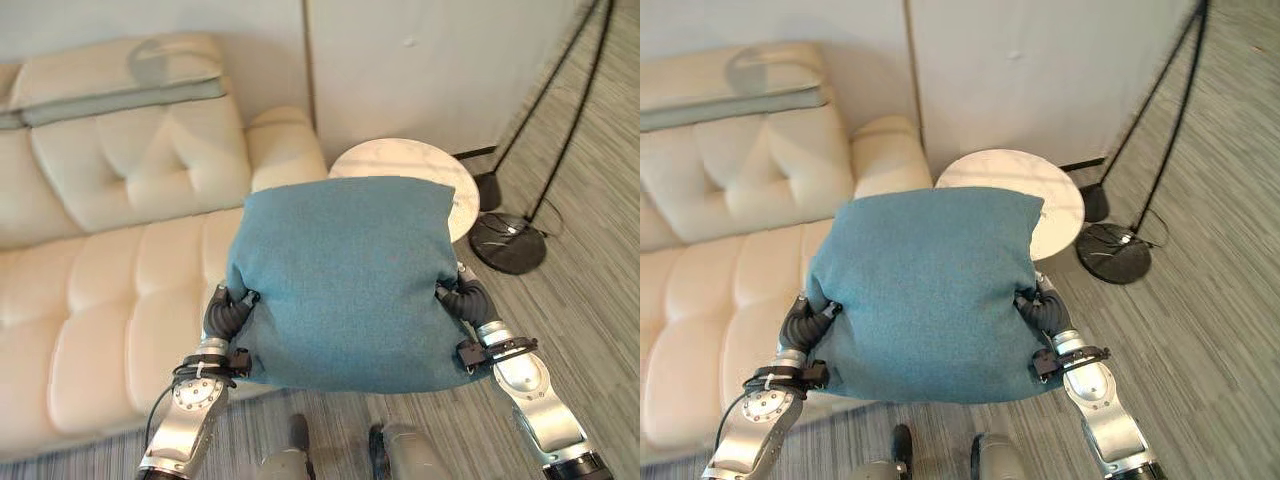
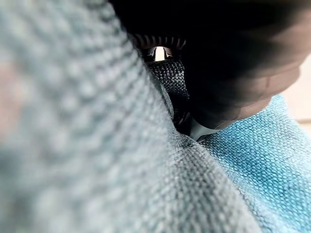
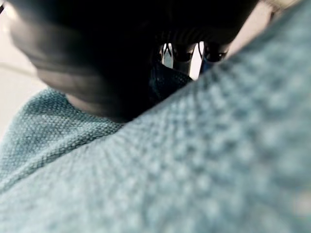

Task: Pick up all the scattered cushions and arrange them neatly on the sofa.

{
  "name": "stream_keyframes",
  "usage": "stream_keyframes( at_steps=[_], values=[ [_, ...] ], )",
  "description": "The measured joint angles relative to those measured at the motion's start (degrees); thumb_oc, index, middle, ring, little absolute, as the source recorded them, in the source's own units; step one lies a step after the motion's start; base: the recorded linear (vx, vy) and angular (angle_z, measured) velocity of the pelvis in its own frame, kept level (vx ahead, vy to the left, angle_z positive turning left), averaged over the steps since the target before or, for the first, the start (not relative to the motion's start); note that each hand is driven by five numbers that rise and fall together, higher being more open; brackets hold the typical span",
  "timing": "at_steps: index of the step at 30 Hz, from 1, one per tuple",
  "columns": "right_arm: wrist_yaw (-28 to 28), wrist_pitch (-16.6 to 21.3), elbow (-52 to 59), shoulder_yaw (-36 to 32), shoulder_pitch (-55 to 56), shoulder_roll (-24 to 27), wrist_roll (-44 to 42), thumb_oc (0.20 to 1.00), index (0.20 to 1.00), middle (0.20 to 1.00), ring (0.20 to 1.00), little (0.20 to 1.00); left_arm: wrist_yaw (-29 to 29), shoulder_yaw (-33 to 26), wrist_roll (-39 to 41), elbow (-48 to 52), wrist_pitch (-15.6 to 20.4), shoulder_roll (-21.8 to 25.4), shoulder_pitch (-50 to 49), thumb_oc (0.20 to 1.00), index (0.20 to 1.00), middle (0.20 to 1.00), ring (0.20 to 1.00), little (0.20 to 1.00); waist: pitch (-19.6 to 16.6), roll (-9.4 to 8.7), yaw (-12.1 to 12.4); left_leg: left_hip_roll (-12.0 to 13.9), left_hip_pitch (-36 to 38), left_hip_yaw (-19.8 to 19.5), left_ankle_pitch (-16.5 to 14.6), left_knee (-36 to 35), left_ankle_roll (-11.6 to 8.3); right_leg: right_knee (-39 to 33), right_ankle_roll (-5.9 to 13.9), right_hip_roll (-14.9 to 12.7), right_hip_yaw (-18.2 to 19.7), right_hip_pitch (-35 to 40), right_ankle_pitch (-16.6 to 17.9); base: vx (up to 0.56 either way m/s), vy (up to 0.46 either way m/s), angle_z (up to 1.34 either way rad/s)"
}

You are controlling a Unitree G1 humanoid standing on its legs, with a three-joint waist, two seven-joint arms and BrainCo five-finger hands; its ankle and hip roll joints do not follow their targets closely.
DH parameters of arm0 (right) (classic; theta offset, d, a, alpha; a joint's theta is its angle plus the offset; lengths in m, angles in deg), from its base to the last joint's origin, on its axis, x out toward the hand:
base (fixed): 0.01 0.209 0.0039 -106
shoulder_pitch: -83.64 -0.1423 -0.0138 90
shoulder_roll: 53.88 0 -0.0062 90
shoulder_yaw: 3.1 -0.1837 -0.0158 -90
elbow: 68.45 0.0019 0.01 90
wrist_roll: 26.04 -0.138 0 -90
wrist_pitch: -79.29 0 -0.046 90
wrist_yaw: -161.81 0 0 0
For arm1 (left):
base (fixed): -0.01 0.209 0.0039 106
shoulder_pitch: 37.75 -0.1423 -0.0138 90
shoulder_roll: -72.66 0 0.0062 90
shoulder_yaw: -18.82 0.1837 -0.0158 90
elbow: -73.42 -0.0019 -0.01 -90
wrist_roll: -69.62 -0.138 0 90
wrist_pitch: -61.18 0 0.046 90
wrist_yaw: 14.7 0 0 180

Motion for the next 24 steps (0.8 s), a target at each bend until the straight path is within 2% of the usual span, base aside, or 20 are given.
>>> stream_keyframes(
  at_steps=[2, 3, 4, 5, 6, 7, 8, 9, 11, 12, 13, 14, 15, 16, 17, 18, 19, 20, 21, 24],
  values=[
    [0.0, 0.0, -0.6, -0.3, 0.4, 0.6, -1.1, 0.2, 0.2, 0.2, 0.2, 0.2, 0.2, 0.6, 0.0, 0.1, 0.3, -0.5, -0.7, 0.2, 0.2, 0.2, 0.2, 0.2, 0.0, 1.88, 1.3, 1.3, -3.4, -0.8, 2.8, 1.2, -1.48, -1.9, -1.41, 2.3, -2.0, -0.4, 2.4, -0.33, -0.083, 0.6],
    [0.0, 0.0, -0.7, -0.6, 0.5, 0.7, -1.3, 0.2, 0.2, 0.2, 0.2, 0.2, 0.2, 0.7, 0.0, 0.1, 0.3, -0.5, -0.7, 0.2, 0.2, 0.2, 0.2, 0.2, 0.0, 1.89, 1.7, 1.5, -5.0, -0.9, 3.9, 1.9, -1.97, -0.9, -1.81, 2.6, -2.3, -1.8, 2.3, -0.4, -0.036, 0.95],
    [-0.4, 0.0, -1.2, -1.3, 0.7, 1.0, -1.3, 0.2, 0.2, 0.2, 0.2, 0.2, 0.2, 1.6, 0.2, -0.3, 0.2, -0.7, 0.1, 0.2, 0.2, 0.2, 0.2, 0.2, 0.1, 1.9, 1.2, 1.3, -8.3, 0.1, 8.7, 1.7, -5.82, -0.8, -3.66, 1.6, -5.7, -3.4, 3.3, -0.18, 0.036, 1.08],
    [-0.8, -0.1, -1.8, -1.3, 0.7, 1.4, -1.3, 0.2, 0.2, 0.2, 0.2, 0.2, 0.2, 2.4, 0.2, -0.6, 0.1, -0.8, 0.4, 0.2, 0.2, 0.2, 0.2, 0.2, 0.3, 1.71, 0.4, 1.2, -9.4, 2.7, 9.9, 1.4, -6.42, -2.0, -4.13, 0.9, -7.4, -3.4, 3.5, -0.15, 0.038, 0.97],
    [-1.2, -0.7, -2.8, -1.2, 0.6, 1.5, -1.3, 0.2, 0.2, 0.2, 0.2, 0.2, 0.7, 2.9, 0.3, -0.9, -0.2, -0.6, 0.1, 0.2, 0.2, 0.2, 0.2, 0.2, 0.6, 0.85, 1.5, 1.0, -8.6, 7.5, 5.0, 3.2, -3.57, -3.5, -6.29, 0.0, -7.9, -3.1, 4.5, -0.08, 0.028, 0.54],
    [-1.2, -0.9, -2.7, -1.2, 0.8, 1.4, -1.3, 0.2, 0.2, 0.2, 0.2, 0.2, 0.9, 2.9, 0.5, -0.9, -0.2, -0.4, -0.3, 0.2, 0.2, 0.2, 0.2, 0.2, 0.6, 0.36, 1.3, 0.6, -7.8, 8.6, 2.8, 4.4, -2.34, -4.7, -6.82, -0.5, -8.0, -2.8, 5.3, -0.12, 0.042, 0.32],
    [-1.1, -0.9, -2.5, -1.2, 0.8, 1.4, -1.7, 0.2, 0.2, 0.2, 0.2, 0.2, 1.9, 2.7, 0.5, -0.9, -0.2, 0.5, -0.2, 0.2, 0.2, 0.2, 0.2, 0.2, 1.1, -0.82, 0.7, -0.7, -6.2, 8.7, -0.9, 7.2, -2.14, -6.2, -6.78, -2.1, -8.7, -2.2, 6.6, -0.07, 0.029, 0.34],
    [-1.1, -0.9, -2.5, -1.2, 0.8, 1.4, -1.9, 0.2, 0.2, 0.2, 0.2, 0.2, 2.1, 2.7, 0.5, -0.9, -0.2, 0.6, 0.0, 0.2, 0.2, 0.2, 0.2, 0.2, 1.5, -1.45, 0.4, -0.8, -5.3, 8.6, -2.9, 8.6, -2.56, -6.5, -6.67, -2.8, -9.0, -1.9, 7.2, -0.14, 0.08, 0.45],
    [-1.1, -0.9, -2.4, -1.5, 1.1, 1.5, -2.2, 0.2, 0.2, 0.2, 0.2, 0.2, 2.4, 2.8, 0.5, -0.9, -0.2, 0.2, 0.7, 0.2, 0.2, 0.2, 0.2, 0.2, 1.9, -2.44, -1.5, -0.3, -2.6, 8.6, -5.6, 10.3, -2.1, -7.9, -5.51, -4.1, -10.7, -0.7, 8.6, -0.07, 0.06, 0.67],
    [-1.2, -1.0, -2.2, -1.9, 1.5, 1.6, -2.2, 0.2, 0.2, 0.2, 0.2, 0.2, 2.5, 3.0, 0.5, -1.0, -0.2, -0.6, 2.0, 0.2, 0.2, 0.2, 0.2, 0.2, 2.0, -2.72, -3.8, 1.4, -1.2, 10.9, -7.5, 10.8, -2.64, -9.7, -4.65, -4.9, -13.5, 0.3, 9.8, 0.06, 0.146, 0.88],
    [-1.2, -1.0, -2.1, -2.9, 1.8, 1.5, -2.3, 0.2, 0.2, 0.2, 0.2, 0.2, 2.7, 3.1, 0.5, -1.1, -0.2, -0.8, 2.7, 0.2, 0.2, 0.2, 0.2, 0.2, 2.1, -2.84, -4.3, 2.6, -0.3, 12.5, -7.9, 10.8, -2.86, -10.2, -4.28, -5.5, -15.6, 0.6, 10.3, 0.12, 0.183, 1.18],
    [-1.1, -0.9, -1.5, -5.1, 3.3, 1.2, -2.7, 0.2, 0.2, 0.2, 0.2, 0.2, 3.3, 3.7, 0.5, -1.4, -0.4, -1.1, 4.3, 0.2, 0.2, 0.2, 0.2, 0.2, 2.1, -2.76, -5.7, 4.7, 1.5, 18.0, -8.9, 9.8, -4.06, -11.7, -3.11, -6.7, -19.2, 1.7, 11.3, 0.13, 0.163, 0.98],
    [-1.1, -0.9, -1.3, -5.9, 4.4, 0.7, -2.8, 0.2, 0.2, 0.2, 0.2, 0.2, 3.6, 4.4, 0.5, -1.4, -0.4, -1.2, 4.8, 0.2, 0.2, 0.2, 0.2, 0.2, 2.0, -2.55, -6.5, 5.6, 2.7, 21.7, -9.4, 8.3, -4.7, -12.7, -2.77, -7.0, -20.7, 2.9, 11.6, 0.09, 0.087, 1.27],
    [-1.3, -1.0, -0.6, -6.7, 5.6, 1.6, -3.2, 0.2, 0.2, 0.2, 0.2, 0.2, 4.0, 5.4, 0.5, -0.6, -0.4, -2.1, 4.7, 0.2, 0.2, 0.2, 0.2, 0.2, 0.8, -0.11, -7.4, 6.1, 5.5, 22.0, -7.8, 3.5, -3.14, -13.2, -0.98, -6.1, -21.6, 3.1, 11.4, 0.1, 0.165, 0.68],
    [-1.3, -0.9, -0.3, -6.8, 5.4, 2.4, -3.2, 0.2, 0.2, 0.2, 0.2, 0.2, 4.0, 5.4, 0.5, -0.5, -0.3, -2.8, 4.3, 0.2, 0.2, 0.2, 0.2, 0.2, 0.3, 2.06, -7.0, 6.6, 6.4, 20.4, -6.6, 1.8, -3.63, -13.1, 0.25, -5.2, -21.4, 2.7, 11.3, 0.13, 0.204, 0.48],
    [-1.3, -1.0, -1.0, -6.7, 4.8, 1.0, -3.3, 0.2, 0.2, 0.2, 0.2, 0.2, 3.9, 4.9, 0.5, -1.1, -0.5, -2.4, 4.3, 0.2, 0.2, 0.2, 0.2, 0.2, 0.1, 1.43, -6.8, 4.7, 6.6, 20.0, -5.3, 1.1, -2.65, -13.1, 1.12, -6.8, -20.9, 2.6, 12.2, 0.12, 0.22, 0.15],
    [-1.3, -1.0, -0.7, -5.8, 4.9, 0.9, -3.3, 0.2, 0.2, 0.2, 0.2, 0.2, 3.9, 4.8, 0.5, -1.1, -0.4, -2.1, 3.8, 0.2, 0.2, 0.2, 0.2, 0.2, 0.0, 1.43, -6.8, 3.5, 6.5, 18.8, -5.7, 0.8, -2.02, -13.1, 1.48, -7.7, -21.0, 2.8, 12.5, 0.06, 0.11, 0.25],
    [-1.3, -1.0, -0.7, -5.8, 4.9, 0.9, -3.3, 0.2, 0.2, 0.2, 0.2, 0.2, 3.9, 4.8, 0.5, -1.1, -0.4, -2.1, 3.8, 0.2, 0.2, 0.2, 0.2, 0.2, 0.0, 1.43, -6.8, 3.5, 6.5, 18.8, -5.7, 0.8, -2.02, -13.1, 1.48, -7.7, -21.0, 2.8, 12.5, 0.06, 0.126, 0.35],
    [-1.2, -1.1, -0.7, -4.2, 4.8, 0.3, -3.3, 0.2, 0.2, 0.2, 0.2, 0.2, 4.0, 3.7, 0.5, -1.1, -0.5, -1.1, 3.3, 0.2, 0.2, 0.2, 0.2, 0.2, -0.2, 1.08, -5.8, 1.3, 6.2, 18.1, -5.9, 0.7, -1.33, -13.3, 2.61, -9.9, -20.3, 2.9, 13.3, 0.05, 0.142, 0.25],
    [-0.5, -1.3, -0.7, -2.7, 4.2, -0.6, -3.8, 0.2, 0.2, 0.2, 0.2, 0.2, 4.1, 2.4, 0.5, -1.1, -0.5, 0.7, 2.1, 0.2, 0.2, 0.2, 0.2, 0.2, -0.6, 0.23, -3.5, -0.2, 6.4, 17.7, -6.1, 0.6, -0.46, -14.3, 3.73, -10.9, -18.7, 3.5, 14.1, 0.06, 0.203, 0.16]
  ],
)
